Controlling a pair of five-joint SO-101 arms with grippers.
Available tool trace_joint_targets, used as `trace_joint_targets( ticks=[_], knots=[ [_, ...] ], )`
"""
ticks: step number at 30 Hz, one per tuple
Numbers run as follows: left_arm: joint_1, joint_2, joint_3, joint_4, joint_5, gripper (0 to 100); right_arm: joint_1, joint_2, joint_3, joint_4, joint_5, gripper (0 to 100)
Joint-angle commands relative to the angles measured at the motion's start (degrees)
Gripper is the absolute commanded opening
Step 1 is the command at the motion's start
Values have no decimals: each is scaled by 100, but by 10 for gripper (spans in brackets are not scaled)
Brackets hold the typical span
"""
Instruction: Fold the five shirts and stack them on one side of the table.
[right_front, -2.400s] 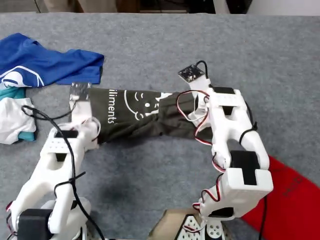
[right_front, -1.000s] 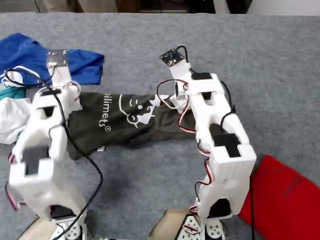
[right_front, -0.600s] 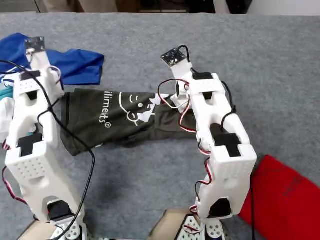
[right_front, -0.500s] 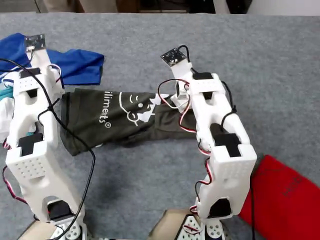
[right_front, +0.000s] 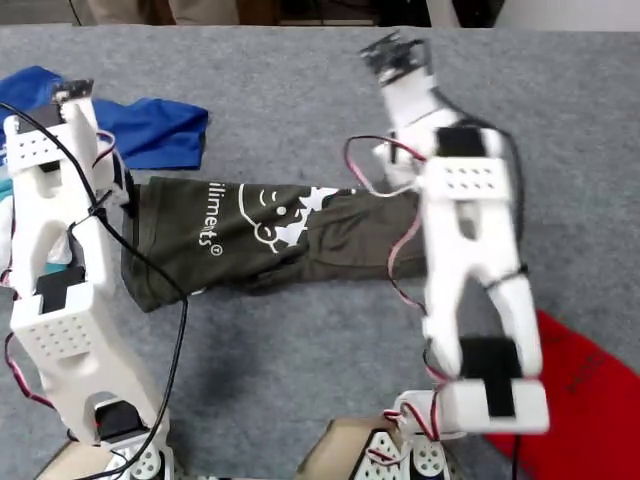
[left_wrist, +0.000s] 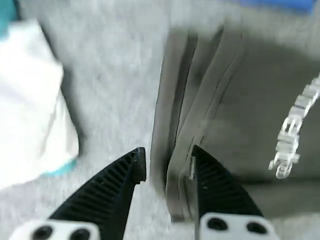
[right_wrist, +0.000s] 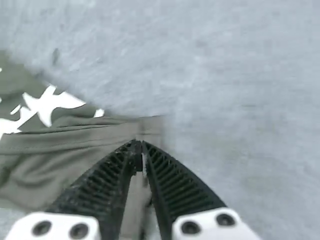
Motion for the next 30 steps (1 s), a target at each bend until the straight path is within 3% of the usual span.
trace_joint_targets(
  ticks=[1,7,13,19,30],
  knots=[
    [-141,-286,-53,290,26,165,505,-866,-224,35,-9,9],
    [290,-330,607,-26,35,190,1376,-664,-92,-738,-26,9],
    [519,-198,818,-440,44,208,1895,646,-251,-1486,-26,9],
    [255,4,897,-835,316,302,2018,1851,-1174,-1187,-9,9],
    [-35,1086,659,-1486,352,273,2026,2431,-1516,-1231,-18,9]
  ],
)
